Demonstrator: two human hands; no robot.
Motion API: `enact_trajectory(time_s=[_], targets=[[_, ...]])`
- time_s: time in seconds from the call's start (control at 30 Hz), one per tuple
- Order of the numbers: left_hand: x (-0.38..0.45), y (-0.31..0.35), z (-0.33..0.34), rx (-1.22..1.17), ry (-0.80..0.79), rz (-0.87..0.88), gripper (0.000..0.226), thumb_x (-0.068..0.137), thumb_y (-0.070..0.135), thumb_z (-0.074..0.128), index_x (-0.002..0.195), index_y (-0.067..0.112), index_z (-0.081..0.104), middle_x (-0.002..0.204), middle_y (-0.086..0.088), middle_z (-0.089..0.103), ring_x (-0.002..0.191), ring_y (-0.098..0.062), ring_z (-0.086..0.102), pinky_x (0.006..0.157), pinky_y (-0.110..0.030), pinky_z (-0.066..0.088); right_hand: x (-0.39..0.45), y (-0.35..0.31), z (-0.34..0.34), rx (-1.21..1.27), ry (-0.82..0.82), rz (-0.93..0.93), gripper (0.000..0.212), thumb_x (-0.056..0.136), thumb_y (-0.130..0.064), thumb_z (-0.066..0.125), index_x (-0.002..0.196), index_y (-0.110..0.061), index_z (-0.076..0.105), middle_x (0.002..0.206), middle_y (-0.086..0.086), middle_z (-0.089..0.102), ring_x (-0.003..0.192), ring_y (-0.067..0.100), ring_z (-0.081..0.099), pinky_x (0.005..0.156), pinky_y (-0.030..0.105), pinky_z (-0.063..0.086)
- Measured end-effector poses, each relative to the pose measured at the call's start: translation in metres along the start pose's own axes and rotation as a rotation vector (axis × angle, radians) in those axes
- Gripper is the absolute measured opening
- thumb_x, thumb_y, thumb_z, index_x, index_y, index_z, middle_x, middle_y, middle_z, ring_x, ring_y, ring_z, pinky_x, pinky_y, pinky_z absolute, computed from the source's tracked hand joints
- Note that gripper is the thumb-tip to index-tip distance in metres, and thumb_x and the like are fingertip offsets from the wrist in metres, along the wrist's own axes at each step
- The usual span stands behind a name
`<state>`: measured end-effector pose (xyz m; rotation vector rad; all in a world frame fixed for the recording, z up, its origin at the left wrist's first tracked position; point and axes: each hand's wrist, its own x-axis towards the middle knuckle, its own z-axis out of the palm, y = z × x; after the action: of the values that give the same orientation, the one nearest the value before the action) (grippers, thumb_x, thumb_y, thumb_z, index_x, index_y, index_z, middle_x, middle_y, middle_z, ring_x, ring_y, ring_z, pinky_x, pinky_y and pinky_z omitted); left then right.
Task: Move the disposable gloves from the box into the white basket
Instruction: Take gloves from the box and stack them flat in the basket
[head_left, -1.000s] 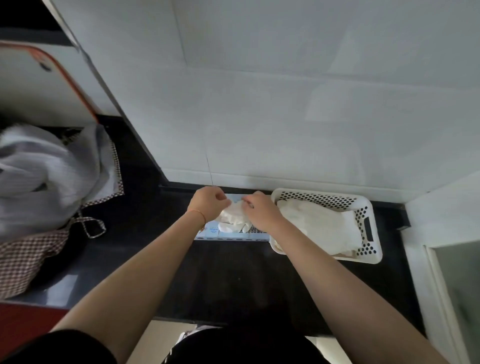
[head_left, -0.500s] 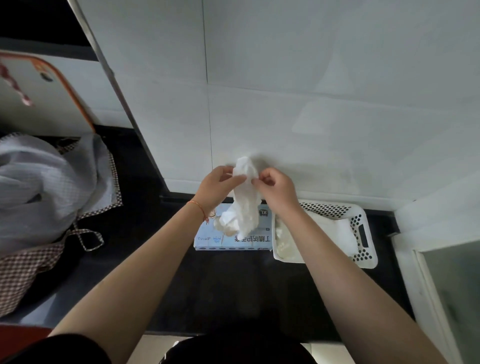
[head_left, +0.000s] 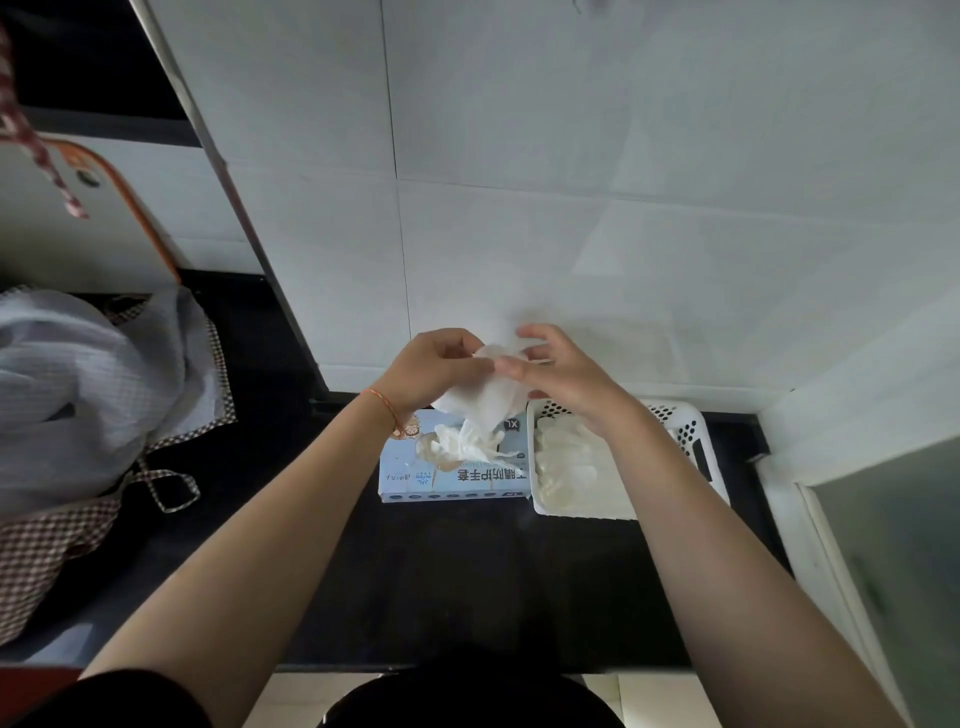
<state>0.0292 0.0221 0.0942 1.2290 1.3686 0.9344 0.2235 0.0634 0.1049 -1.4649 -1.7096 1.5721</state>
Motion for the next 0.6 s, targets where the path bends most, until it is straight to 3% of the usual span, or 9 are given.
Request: enact_trajectory(time_s=[0.07, 0.2, 0.3, 0.37, 0.47, 0.6], targets=[[-0.001, 0.002, 0.004, 0.036, -0.041, -0.008, 0.015, 0.079, 0.031, 0.075, 0.084, 0.017, 0.071, 0.076, -0.004, 0.057, 0.07, -0.015, 0.05, 0.064, -0.028, 0.039, -0.006, -0.002, -0.004, 0.021, -0.057, -0.023, 0.052, 0.074, -0.056, 0.075, 0.117, -0.029, 0.063, 0.114, -0.006, 0.066, 0.107, 0.011, 0.063, 0.09, 0.032, 0.052], [-0.004, -0.001, 0.01, 0.039, 0.057, -0.028, 0.015, 0.08, 0.033, 0.075, 0.082, 0.019, 0.071, 0.071, 0.002, 0.059, 0.067, -0.015, 0.049, 0.064, -0.031, 0.039, -0.011, 0.0, -0.011, 0.003, -0.035, -0.005, 0.014, 0.086, -0.025, 0.073, 0.097, -0.016, 0.071, 0.092, 0.001, 0.069, 0.091, 0.019, 0.064, 0.082, 0.033, 0.052], [-0.009, -0.004, 0.011, 0.057, 0.087, -0.061, 0.013, 0.088, 0.029, 0.07, 0.084, 0.017, 0.073, 0.071, 0.013, 0.063, 0.064, -0.002, 0.053, 0.062, -0.018, 0.041, -0.014, 0.003, -0.015, -0.076, -0.057, 0.039, 0.016, 0.085, -0.023, 0.075, 0.092, -0.011, 0.07, 0.092, 0.009, 0.071, 0.087, 0.029, 0.067, 0.088, 0.041, 0.054], [-0.012, -0.005, 0.012, 0.129, 0.092, -0.057, 0.015, 0.092, 0.027, 0.064, 0.092, 0.016, 0.075, 0.079, 0.014, 0.067, 0.071, 0.0, 0.055, 0.065, -0.017, 0.043, -0.017, 0.001, -0.014, -0.062, -0.052, 0.04, 0.018, 0.082, -0.027, 0.076, 0.084, -0.012, 0.067, 0.086, 0.008, 0.07, 0.082, 0.024, 0.066, 0.09, 0.044, 0.054], [-0.016, -0.003, 0.015, 0.151, 0.118, -0.02, 0.014, 0.093, 0.018, 0.06, 0.101, 0.015, 0.071, 0.083, 0.009, 0.064, 0.07, -0.005, 0.054, 0.064, -0.017, 0.044, -0.02, -0.009, -0.01, -0.067, -0.004, 0.008, 0.028, 0.073, -0.044, 0.077, 0.073, -0.019, 0.064, 0.076, 0.003, 0.062, 0.077, 0.018, 0.06, 0.079, 0.039, 0.05], [-0.021, 0.004, 0.021, 0.049, 0.042, 0.002, 0.007, 0.088, 0.015, 0.062, 0.093, 0.014, 0.066, 0.089, 0.003, 0.065, 0.08, -0.01, 0.058, 0.073, -0.024, 0.048, -0.02, -0.02, -0.004, -0.114, 0.098, -0.021, 0.029, 0.08, -0.045, 0.072, 0.068, -0.021, 0.06, 0.073, 0.004, 0.059, 0.068, 0.019, 0.058, 0.069, 0.034, 0.047]])
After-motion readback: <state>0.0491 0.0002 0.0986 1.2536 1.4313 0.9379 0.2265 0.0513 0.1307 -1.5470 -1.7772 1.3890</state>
